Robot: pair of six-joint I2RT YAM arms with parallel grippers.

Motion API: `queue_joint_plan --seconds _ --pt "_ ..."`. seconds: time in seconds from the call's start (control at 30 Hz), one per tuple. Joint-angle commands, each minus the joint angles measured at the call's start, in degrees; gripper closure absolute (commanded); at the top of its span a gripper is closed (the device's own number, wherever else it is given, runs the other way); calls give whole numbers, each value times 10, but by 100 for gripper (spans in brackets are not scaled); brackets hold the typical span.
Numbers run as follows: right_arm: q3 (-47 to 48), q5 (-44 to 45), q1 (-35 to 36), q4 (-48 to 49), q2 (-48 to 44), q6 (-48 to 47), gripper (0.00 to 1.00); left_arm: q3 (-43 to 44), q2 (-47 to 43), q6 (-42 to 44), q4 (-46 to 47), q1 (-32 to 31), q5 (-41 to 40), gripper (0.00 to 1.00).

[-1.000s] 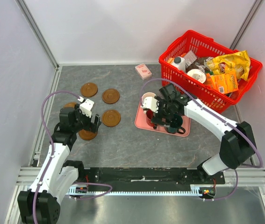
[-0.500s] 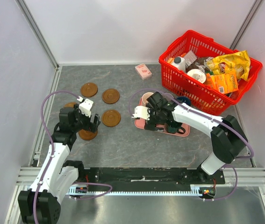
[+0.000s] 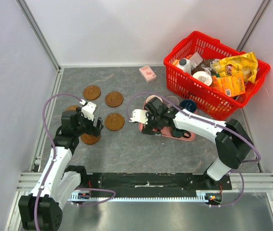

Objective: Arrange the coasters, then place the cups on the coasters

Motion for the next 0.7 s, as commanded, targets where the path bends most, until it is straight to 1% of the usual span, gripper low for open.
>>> queue_joint_plan --seconds 0.0,0.17,0.33,0.53,0.67 --pt "1 24 9 -43 -61 -60 2 1 1 11 22 4 -7 6" --pt "-34 66 9 -51 -105 -106 2 3 16 11 23 4 0 6" --pt "-26 61 9 -91 -91 -116 2 8 19 10 19 4 -6 7" --pt "-47 138 9 -23 -69 -109 2 4 14 10 21 4 -8 7" --pt "-45 132 9 18 -52 -86 2 5 17 11 21 4 -10 7"
